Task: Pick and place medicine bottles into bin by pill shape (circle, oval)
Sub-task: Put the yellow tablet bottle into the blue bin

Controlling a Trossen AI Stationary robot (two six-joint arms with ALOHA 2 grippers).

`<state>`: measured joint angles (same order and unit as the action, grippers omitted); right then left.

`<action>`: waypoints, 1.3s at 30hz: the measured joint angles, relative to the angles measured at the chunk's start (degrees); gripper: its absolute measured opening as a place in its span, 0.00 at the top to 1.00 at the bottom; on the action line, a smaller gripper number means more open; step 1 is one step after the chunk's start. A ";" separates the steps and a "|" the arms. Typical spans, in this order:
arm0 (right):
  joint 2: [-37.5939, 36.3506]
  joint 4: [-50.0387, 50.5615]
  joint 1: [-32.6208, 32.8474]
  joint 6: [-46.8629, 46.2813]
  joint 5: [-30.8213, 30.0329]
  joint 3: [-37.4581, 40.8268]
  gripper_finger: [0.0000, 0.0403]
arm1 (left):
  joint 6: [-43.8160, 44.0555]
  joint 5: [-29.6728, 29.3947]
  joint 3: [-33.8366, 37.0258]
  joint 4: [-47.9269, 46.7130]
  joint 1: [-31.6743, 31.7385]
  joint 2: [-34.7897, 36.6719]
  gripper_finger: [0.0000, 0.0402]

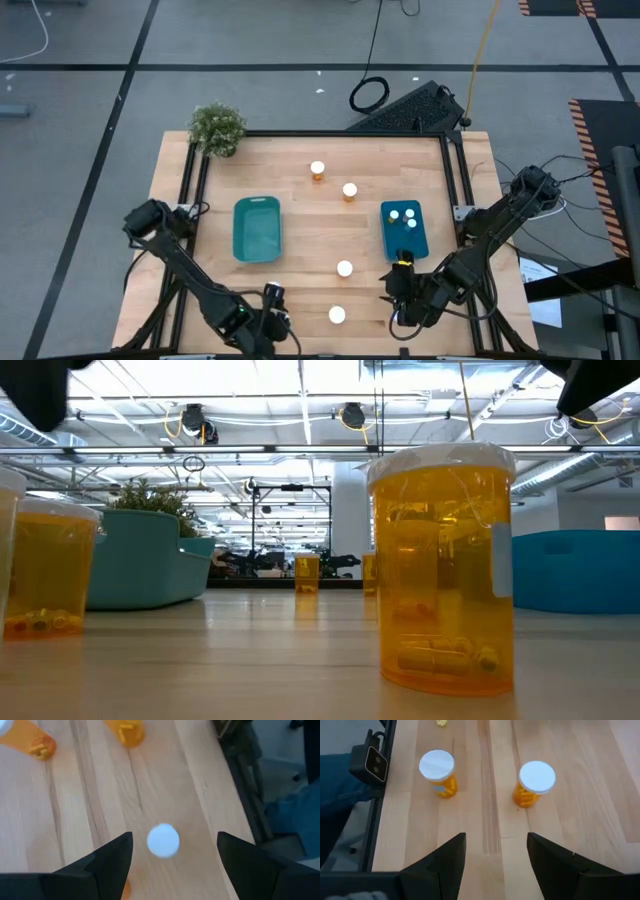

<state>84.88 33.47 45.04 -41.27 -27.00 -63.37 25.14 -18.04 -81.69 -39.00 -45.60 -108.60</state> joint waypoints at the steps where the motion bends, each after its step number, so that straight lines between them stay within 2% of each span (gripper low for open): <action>1: -0.02 -0.10 0.00 0.14 0.00 0.00 0.49 | -0.31 -0.01 -0.39 -0.04 0.23 -0.53 0.27; 9: 0.00 -0.26 0.00 0.44 0.02 0.00 0.49 | -1.32 2.07 -0.59 -1.12 1.98 -3.72 0.27; 16: -0.01 -0.32 0.00 1.48 0.02 0.00 0.49 | -1.65 0.30 -0.59 -1.14 2.01 -3.82 0.28; 29: 0.00 -0.71 0.00 1.48 0.02 0.00 0.49 | -2.39 2.16 -0.59 -1.40 2.03 -3.82 0.57; 39: -0.01 -0.71 0.00 1.48 0.02 0.00 0.49 | -3.20 2.97 -0.59 -1.36 2.03 -3.82 0.66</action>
<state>84.87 32.75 45.04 -39.79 -26.98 -63.37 21.94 -15.07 -82.28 -40.37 -43.57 -112.42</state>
